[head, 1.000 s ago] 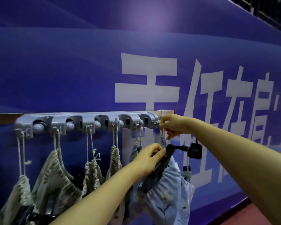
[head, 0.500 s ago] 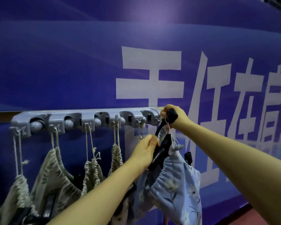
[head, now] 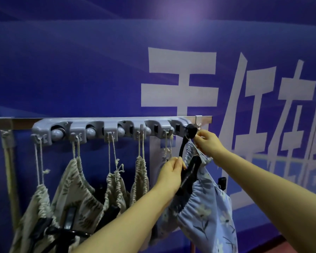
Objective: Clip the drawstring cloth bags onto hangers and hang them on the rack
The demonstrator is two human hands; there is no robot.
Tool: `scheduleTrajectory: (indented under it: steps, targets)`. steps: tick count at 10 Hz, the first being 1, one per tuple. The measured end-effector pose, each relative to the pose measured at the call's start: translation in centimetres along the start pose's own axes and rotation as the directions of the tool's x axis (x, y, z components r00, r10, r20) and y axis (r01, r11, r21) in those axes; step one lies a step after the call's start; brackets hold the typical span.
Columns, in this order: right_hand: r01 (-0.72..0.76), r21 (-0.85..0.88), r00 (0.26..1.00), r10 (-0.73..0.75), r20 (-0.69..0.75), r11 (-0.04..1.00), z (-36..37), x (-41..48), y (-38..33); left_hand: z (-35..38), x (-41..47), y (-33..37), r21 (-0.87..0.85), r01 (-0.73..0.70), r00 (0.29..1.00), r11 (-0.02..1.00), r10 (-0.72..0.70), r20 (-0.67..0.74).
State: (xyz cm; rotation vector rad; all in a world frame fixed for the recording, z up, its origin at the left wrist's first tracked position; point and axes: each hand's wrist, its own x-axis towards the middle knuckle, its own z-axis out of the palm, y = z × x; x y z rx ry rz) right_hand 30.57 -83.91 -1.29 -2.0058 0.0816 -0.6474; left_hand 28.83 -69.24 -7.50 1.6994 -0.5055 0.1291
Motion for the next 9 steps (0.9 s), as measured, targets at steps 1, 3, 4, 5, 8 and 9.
scheduleTrajectory:
  steps: [1,3,4,5,8,9]
  targets:
    - [-0.012,-0.037,1.0,0.012,-0.009,0.999,0.2,-0.6,0.4,0.1,-0.8,0.1,0.064,0.029,0.997,0.998,-0.033,0.067]
    - [-0.124,0.184,0.984,0.096,0.152,0.975,-0.9,-2.4,0.4,0.2,-2.5,0.3,0.163,-0.005,0.988,0.987,-0.021,0.154]
    - [-0.209,0.145,0.939,0.158,0.306,0.967,-3.3,-4.1,-0.7,-0.8,-4.1,1.4,0.15,0.039,0.986,0.988,-0.062,0.153]
    - [-0.214,0.098,0.919,0.166,0.357,0.972,-5.6,-5.4,-2.8,-2.9,-5.5,2.6,0.128,0.081,0.991,0.989,-0.094,0.098]
    - [-0.01,-0.015,0.986,0.012,0.166,1.0,-6.2,-9.7,-11.9,-12.5,-11.5,7.2,-0.052,0.152,0.985,0.987,-0.156,-0.079]
    - [-0.014,0.07,0.979,-0.001,0.205,0.997,-3.9,-11.4,-15.3,-16.6,-14.0,8.8,-0.104,0.179,0.972,0.978,-0.192,-0.133]
